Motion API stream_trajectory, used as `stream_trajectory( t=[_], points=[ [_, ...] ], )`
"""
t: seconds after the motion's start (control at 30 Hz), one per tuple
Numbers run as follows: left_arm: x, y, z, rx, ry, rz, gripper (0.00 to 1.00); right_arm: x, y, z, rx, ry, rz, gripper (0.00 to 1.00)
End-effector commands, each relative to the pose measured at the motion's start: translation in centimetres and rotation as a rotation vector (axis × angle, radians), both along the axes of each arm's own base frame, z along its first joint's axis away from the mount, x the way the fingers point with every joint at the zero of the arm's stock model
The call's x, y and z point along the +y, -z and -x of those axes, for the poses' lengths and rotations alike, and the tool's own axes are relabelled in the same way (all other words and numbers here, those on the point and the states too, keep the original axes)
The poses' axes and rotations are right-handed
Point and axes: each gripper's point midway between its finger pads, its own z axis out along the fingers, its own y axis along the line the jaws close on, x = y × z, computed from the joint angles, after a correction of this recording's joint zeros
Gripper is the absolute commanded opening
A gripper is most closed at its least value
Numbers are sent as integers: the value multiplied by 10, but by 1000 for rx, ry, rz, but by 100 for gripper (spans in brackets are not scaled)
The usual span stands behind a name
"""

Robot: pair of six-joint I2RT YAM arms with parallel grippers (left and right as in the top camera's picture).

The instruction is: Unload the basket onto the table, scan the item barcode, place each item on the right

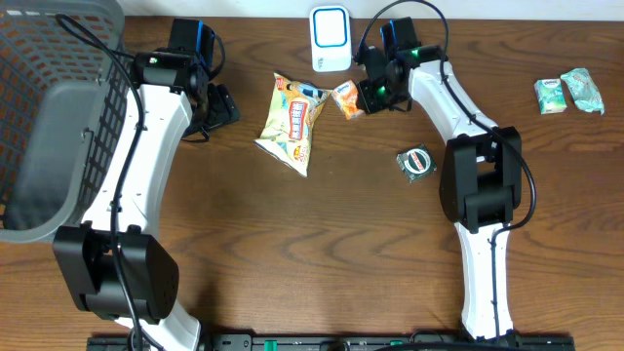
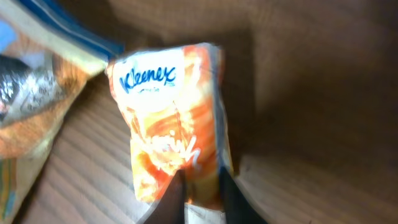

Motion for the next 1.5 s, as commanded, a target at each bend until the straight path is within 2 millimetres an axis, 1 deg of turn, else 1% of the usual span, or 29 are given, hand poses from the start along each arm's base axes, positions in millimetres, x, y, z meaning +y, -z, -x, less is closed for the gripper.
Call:
stream_trajectory(
  t=[0.0, 0.07, 0.1, 0.13, 0.17, 0.27, 0.3, 0.37, 0.4, 0.43, 0.5, 0.57, 0.6, 0.63, 0.7, 0.77, 0.83, 0.87, 0.9, 1.0, 1.1, 1.13, 1.2, 1.23, 1.27, 1.33, 1.37, 1.47],
  points=[
    [3, -3, 0, -3, 10, -16, 98, 1, 1, 23, 79, -31, 22, 1],
    [3, -3, 0, -3, 10, -16, 98, -4, 0, 41, 152, -29, 40, 1],
    [3, -3, 0, -3, 10, -16, 98, -7, -4, 54, 201, -29, 52, 1],
    [3, -3, 0, -3, 10, -16, 98, -12, -11, 72, 268, -29, 68, 2],
    [3, -3, 0, -3, 10, -16, 98, -13, -15, 82, 305, -26, 77, 1],
    [3, -3, 0, -3, 10, -16, 98, -16, -32, 104, 364, -31, 94, 1],
    [3, -3, 0, -3, 10, -16, 98, -16, -40, 107, 360, -34, 102, 4],
    [3, -3, 0, -3, 10, -16, 98, -17, -49, 102, 316, -35, 112, 17],
    [3, -3, 0, -3, 10, -16, 98, -18, -51, 93, 272, -31, 123, 27],
    [3, -3, 0, -3, 10, -16, 98, -18, -51, 89, 254, -29, 124, 34],
    [3, -3, 0, -3, 10, -16, 98, -18, -51, 82, 229, -26, 116, 52],
    [3, -3, 0, -3, 10, -16, 98, -17, -50, 80, 221, -25, 114, 57],
    [3, -3, 0, -3, 10, -16, 98, -17, -50, 80, 221, -26, 114, 57],
    [3, -3, 0, -3, 10, -16, 98, -16, -49, 81, 226, -29, 115, 54],
    [3, -3, 0, -3, 10, -16, 98, -14, -46, 85, 235, -34, 119, 54],
    [3, -3, 0, -3, 10, -16, 98, -11, -34, 92, 256, -46, 126, 55],
    [3, -3, 0, -3, 10, -16, 98, -10, -25, 95, 264, -51, 129, 50],
    [3, -3, 0, -3, 10, -16, 98, -10, -17, 97, 266, -52, 130, 45],
    [3, -3, 0, -3, 10, -16, 98, -10, -13, 97, 263, -52, 129, 45],
    [3, -3, 0, -3, 10, -16, 98, -9, 2, 98, 269, -24, 118, 45],
    [3, -3, 0, -3, 10, -16, 98, -2, 15, 103, 279, -32, 72, 47],
    [3, -3, 0, -3, 10, -16, 98, -3, 19, 105, 283, -32, 71, 45],
    [3, -3, 0, -3, 10, -16, 98, -6, 24, 110, 296, -31, 84, 32],
    [3, -3, 0, -3, 10, -16, 97, -6, 24, 110, 302, -27, 81, 29],
    [3, -3, 0, -3, 10, -16, 98, -5, 22, 111, 310, -22, 68, 22],
    [3, -3, 0, -3, 10, -16, 98, 0, 17, 112, 320, -25, 30, 4],
    [3, -3, 0, -3, 10, -16, 98, 2, 14, 112, 328, -25, 12, 1],
    [3, -3, 0, -3, 10, -16, 98, 3, -11, 108, 353, -11, -46, 1]
  ],
)
